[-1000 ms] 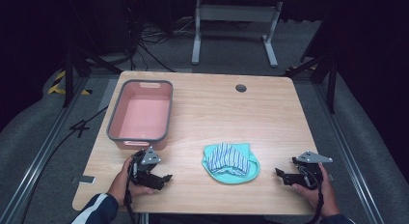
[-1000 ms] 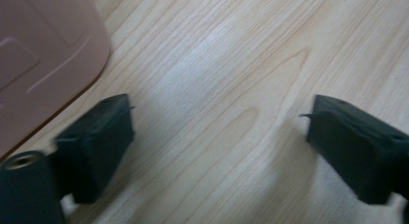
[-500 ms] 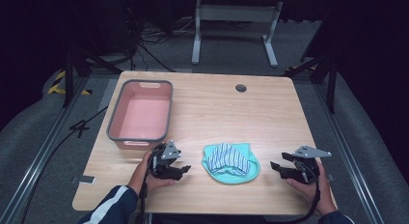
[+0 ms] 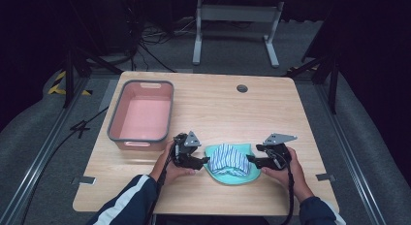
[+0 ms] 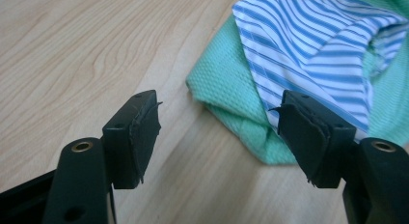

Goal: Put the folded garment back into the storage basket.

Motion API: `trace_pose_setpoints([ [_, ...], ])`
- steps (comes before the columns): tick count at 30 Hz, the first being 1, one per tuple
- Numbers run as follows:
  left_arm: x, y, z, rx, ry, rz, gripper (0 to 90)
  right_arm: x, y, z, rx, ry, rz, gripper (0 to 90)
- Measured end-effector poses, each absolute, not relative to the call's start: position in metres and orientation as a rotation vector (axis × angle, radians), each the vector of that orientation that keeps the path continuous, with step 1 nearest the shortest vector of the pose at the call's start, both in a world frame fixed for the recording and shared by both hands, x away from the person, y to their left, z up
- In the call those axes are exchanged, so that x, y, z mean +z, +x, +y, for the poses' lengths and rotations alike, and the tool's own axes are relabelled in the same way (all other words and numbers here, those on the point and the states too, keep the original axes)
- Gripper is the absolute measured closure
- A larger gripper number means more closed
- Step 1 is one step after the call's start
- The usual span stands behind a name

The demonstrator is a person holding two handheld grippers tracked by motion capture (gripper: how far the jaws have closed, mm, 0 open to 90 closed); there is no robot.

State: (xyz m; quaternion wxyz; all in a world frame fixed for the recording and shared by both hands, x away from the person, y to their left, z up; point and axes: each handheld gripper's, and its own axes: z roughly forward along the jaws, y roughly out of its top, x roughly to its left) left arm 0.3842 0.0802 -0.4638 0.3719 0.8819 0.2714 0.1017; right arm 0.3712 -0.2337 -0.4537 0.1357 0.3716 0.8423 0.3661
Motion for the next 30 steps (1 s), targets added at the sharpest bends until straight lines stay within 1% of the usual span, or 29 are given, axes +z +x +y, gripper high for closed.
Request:
trace_pose_setpoints([
  [2, -0.465, 0.387, 0.074, 0.291, 2.291, 0.680, 32.0, -0.456, 0.375, -0.229, 1.022, 1.057, 2.450, 45.1],
  [6, -0.466, 0.391, 0.070, 0.289, 2.304, 0.657, 32.7, -0.461, 0.380, -0.224, 1.007, 1.063, 2.480, 45.9],
  [10, -0.473, 0.397, 0.070, 0.221, 2.297, 0.670, 32.1, -0.468, 0.381, -0.222, 0.997, 1.080, 2.512, 43.9],
  [13, -0.474, 0.398, 0.071, 0.206, 2.301, 0.675, 31.1, -0.472, 0.381, -0.221, 1.001, 1.088, 2.515, 41.8],
  [14, -0.476, 0.398, 0.071, 0.182, 2.303, 0.687, 29.4, -0.472, 0.380, -0.221, 1.000, 1.088, 2.514, 42.7],
  [15, -0.477, 0.399, 0.071, 0.170, 2.308, 0.680, 26.3, -0.472, 0.379, -0.222, 1.012, 1.083, 2.518, 46.4],
  [16, -0.479, 0.397, 0.071, 0.195, 2.308, 0.666, 25.9, -0.472, 0.378, -0.221, 1.015, 1.082, 2.517, 47.2],
  [19, -0.478, 0.396, 0.069, 0.212, 2.321, 0.659, 25.1, -0.472, 0.377, -0.220, 0.994, 1.069, 2.522, 48.2],
  [22, -0.479, 0.394, 0.069, 0.217, 2.311, 0.661, 26.0, -0.471, 0.374, -0.219, 1.006, 1.065, 2.534, 57.4],
  [23, -0.479, 0.394, 0.069, 0.215, 2.307, 0.649, 28.1, -0.471, 0.374, -0.219, 1.010, 1.061, 2.532, 60.6],
  [24, -0.479, 0.394, 0.069, 0.213, 2.304, 0.645, 37.7, -0.471, 0.371, -0.217, 1.016, 1.064, 2.531, 66.4],
  [25, -0.479, 0.393, 0.069, 0.209, 2.299, 0.642, 37.7, -0.471, 0.371, -0.217, 1.016, 1.064, 2.531, 66.4],
  [26, -0.479, 0.392, 0.069, 0.204, 2.292, 0.626, 43.1, -0.471, 0.369, -0.216, 1.014, 1.067, 2.527, 69.4],
  [27, -0.479, 0.391, 0.069, 0.197, 2.285, 0.619, 53.5, -0.471, 0.368, -0.215, 1.012, 1.076, 2.524, 72.1],
  [30, -0.479, 0.391, 0.068, 0.171, 2.288, 0.588, 63.0, -0.471, 0.367, -0.214, 1.015, 1.089, 2.520, 74.7],
])
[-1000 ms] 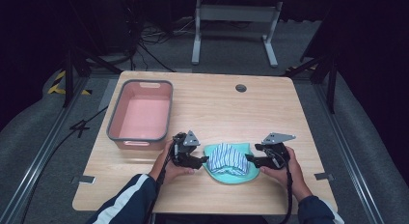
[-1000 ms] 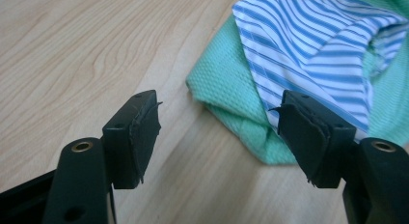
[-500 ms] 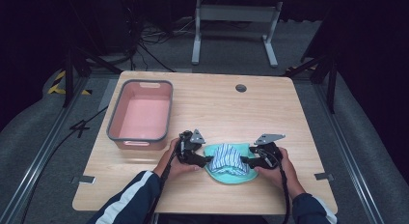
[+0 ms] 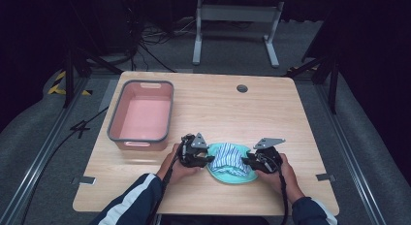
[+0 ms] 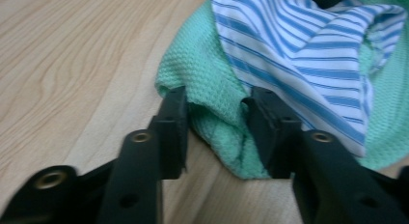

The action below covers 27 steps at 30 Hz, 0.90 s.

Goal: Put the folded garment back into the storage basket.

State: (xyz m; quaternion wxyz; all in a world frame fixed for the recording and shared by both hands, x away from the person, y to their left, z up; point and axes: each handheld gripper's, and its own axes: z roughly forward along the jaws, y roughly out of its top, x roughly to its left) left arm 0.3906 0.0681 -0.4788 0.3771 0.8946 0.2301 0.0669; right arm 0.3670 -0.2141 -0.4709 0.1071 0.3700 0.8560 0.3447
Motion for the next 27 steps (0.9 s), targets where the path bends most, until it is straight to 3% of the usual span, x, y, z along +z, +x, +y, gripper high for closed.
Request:
trace_pose_setpoints([
  [4, -0.479, 0.391, 0.068, 0.145, 2.279, 0.579, 74.5, -0.471, 0.366, -0.214, 1.032, 1.103, 2.511, 76.6],
  [9, -0.480, 0.389, 0.067, 0.133, 2.270, 0.583, 81.9, -0.471, 0.364, -0.213, 1.027, 1.096, 2.497, 78.7],
  [27, -0.469, 0.387, 0.063, 0.147, 2.303, 0.524, 84.3, -0.461, 0.359, -0.215, 1.066, 1.084, 2.479, 80.4],
])
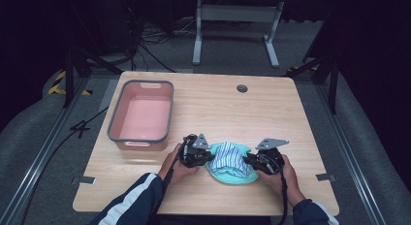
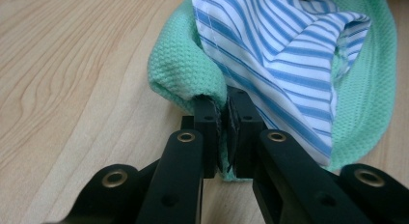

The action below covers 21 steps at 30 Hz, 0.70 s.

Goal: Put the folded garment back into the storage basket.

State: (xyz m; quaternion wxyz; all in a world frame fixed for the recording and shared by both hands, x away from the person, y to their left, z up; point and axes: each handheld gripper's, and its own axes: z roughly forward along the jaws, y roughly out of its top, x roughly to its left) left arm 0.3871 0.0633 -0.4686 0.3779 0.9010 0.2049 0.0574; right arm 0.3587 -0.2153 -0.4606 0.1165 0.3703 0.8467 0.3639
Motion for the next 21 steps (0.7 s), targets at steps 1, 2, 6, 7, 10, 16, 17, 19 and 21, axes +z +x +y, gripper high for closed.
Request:
trace_pose_setpoints([
  [1, -0.467, 0.387, 0.063, 0.147, 2.302, 0.518, 84.3, -0.460, 0.358, -0.216, 1.070, 1.086, 2.478, 80.4],
  [2, -0.466, 0.387, 0.063, 0.143, 2.292, 0.521, 84.3, -0.459, 0.357, -0.216, 1.074, 1.090, 2.474, 80.4],
  [6, -0.461, 0.385, 0.063, 0.168, 2.302, 0.503, 84.4, -0.456, 0.356, -0.216, 1.081, 1.086, 2.469, 80.4],
  [7, -0.461, 0.385, 0.063, 0.168, 2.302, 0.503, 84.4, -0.456, 0.356, -0.216, 1.081, 1.086, 2.469, 80.4],
  [10, -0.457, 0.384, 0.063, 0.182, 2.303, 0.491, 84.5, -0.454, 0.356, -0.215, 1.081, 1.074, 2.467, 80.5],
  [16, -0.451, 0.384, 0.064, 0.203, 2.284, 0.491, 84.6, -0.448, 0.354, -0.216, 1.112, 1.084, 2.449, 80.4],
  [17, -0.451, 0.384, 0.064, 0.203, 2.284, 0.491, 84.6, -0.448, 0.354, -0.216, 1.112, 1.084, 2.449, 80.4],
  [19, -0.448, 0.383, 0.065, 0.206, 2.284, 0.489, 84.6, -0.446, 0.354, -0.216, 1.117, 1.077, 2.448, 80.4],
  [21, -0.446, 0.383, 0.066, 0.205, 2.273, 0.488, 84.6, -0.445, 0.353, -0.215, 1.122, 1.081, 2.446, 80.4],
])
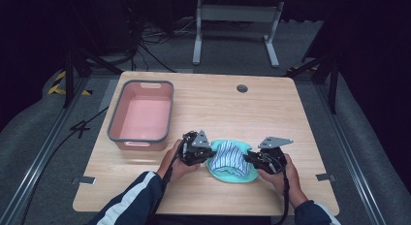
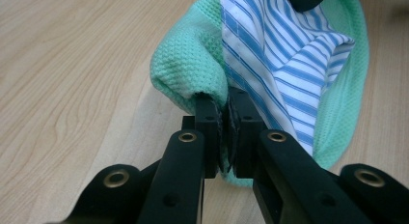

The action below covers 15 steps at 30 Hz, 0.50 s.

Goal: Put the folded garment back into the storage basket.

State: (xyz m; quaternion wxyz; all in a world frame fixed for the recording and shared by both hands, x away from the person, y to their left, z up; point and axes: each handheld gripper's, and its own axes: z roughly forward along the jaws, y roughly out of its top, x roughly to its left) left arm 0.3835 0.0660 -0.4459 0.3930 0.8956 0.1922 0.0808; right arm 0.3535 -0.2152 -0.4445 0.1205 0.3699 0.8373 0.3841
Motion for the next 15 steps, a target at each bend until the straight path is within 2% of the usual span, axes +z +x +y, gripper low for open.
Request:
trace_pose_setpoints([
  [15, -0.431, 0.385, 0.071, 0.230, 2.255, 0.490, 84.6, -0.433, 0.355, -0.212, 1.148, 1.072, 2.423, 80.4],
])
